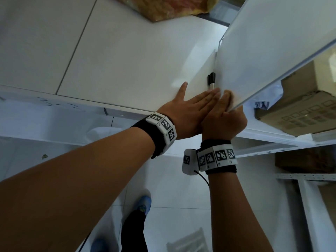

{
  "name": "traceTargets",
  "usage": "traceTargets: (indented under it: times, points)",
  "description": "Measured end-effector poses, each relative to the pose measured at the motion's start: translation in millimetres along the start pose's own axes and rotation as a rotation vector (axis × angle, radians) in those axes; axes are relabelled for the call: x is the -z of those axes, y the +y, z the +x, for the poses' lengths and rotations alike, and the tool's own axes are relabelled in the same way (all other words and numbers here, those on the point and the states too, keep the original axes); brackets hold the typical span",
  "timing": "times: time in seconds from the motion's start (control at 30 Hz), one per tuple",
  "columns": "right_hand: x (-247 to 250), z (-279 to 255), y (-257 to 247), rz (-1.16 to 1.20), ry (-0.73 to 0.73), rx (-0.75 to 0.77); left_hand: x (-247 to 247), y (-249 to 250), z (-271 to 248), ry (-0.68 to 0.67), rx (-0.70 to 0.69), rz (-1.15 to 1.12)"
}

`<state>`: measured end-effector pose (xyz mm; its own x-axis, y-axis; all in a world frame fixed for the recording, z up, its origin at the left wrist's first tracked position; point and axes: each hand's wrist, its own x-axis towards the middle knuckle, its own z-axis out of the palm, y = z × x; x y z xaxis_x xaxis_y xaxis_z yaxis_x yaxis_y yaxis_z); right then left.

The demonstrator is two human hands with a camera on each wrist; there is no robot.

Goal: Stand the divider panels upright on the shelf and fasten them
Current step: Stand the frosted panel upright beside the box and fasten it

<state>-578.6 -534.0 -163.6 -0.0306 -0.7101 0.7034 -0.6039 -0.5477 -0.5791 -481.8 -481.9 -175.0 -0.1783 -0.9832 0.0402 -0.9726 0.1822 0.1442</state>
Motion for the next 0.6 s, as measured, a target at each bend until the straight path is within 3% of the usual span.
traceTargets:
  times: [0.17, 0.37, 0.5, 0.6]
  points:
    - [-0.2, 0.3, 2.1, 0.040, -0.001, -0.087, 1.4, 1.2, 2.6, -0.017, 0.006, -0.001]
    - [-3.3, -0.4, 1.6, 0.030, 0.002, -0.080, 3.9, 0.0, 3.3, -0.020, 0.010, 0.005]
    - [-0.5, -4.3, 6.0, 0.047, -0.003, -0.173, 4.4, 2.9, 2.9, -0.042, 0.012, 0.005]
    - [1.0, -6.1, 6.9, 0.010, 0.011, -0.127, 2.8, 4.8, 2.3, -0.049, 0.012, 0.002]
